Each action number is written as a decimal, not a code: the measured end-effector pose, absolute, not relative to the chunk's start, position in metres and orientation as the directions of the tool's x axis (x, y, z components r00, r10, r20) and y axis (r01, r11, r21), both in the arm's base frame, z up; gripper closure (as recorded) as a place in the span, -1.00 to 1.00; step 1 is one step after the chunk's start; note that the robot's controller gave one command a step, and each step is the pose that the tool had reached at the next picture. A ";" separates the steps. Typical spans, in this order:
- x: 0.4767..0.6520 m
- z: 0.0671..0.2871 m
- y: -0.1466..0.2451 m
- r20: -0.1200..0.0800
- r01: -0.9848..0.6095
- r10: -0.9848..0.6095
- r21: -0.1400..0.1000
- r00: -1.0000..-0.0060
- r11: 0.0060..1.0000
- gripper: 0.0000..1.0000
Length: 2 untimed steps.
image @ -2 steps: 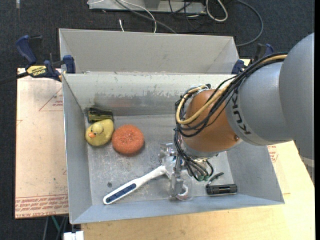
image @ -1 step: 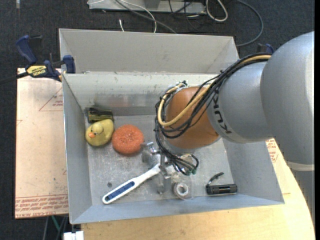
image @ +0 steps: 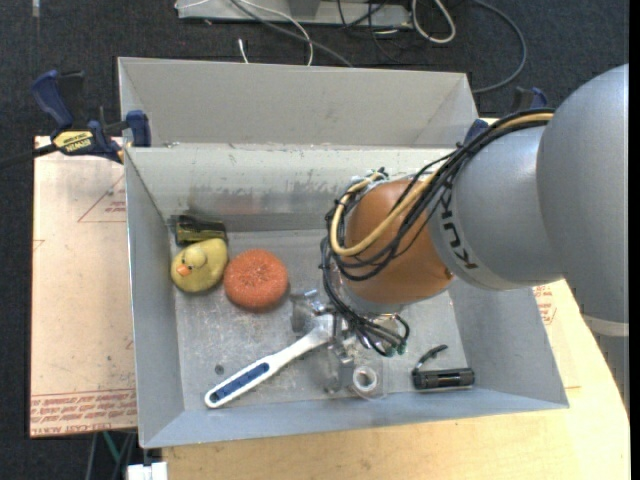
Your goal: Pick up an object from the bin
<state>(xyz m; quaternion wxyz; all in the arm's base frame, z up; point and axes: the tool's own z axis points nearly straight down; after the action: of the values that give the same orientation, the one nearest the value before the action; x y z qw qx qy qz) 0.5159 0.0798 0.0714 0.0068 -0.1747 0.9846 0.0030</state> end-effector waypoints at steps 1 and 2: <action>0.507 0.070 0.075 -0.018 -0.539 -0.539 0.000 -0.842 0.842 -1.00; 0.490 0.071 0.025 -0.018 -0.304 -0.304 0.002 -0.952 0.953 1.00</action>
Offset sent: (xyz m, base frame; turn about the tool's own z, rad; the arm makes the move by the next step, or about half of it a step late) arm -0.0272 -0.0556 -0.0014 0.0396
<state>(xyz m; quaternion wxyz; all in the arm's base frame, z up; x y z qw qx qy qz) 0.4905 0.0249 0.0706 0.0088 -0.1541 0.9880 0.0025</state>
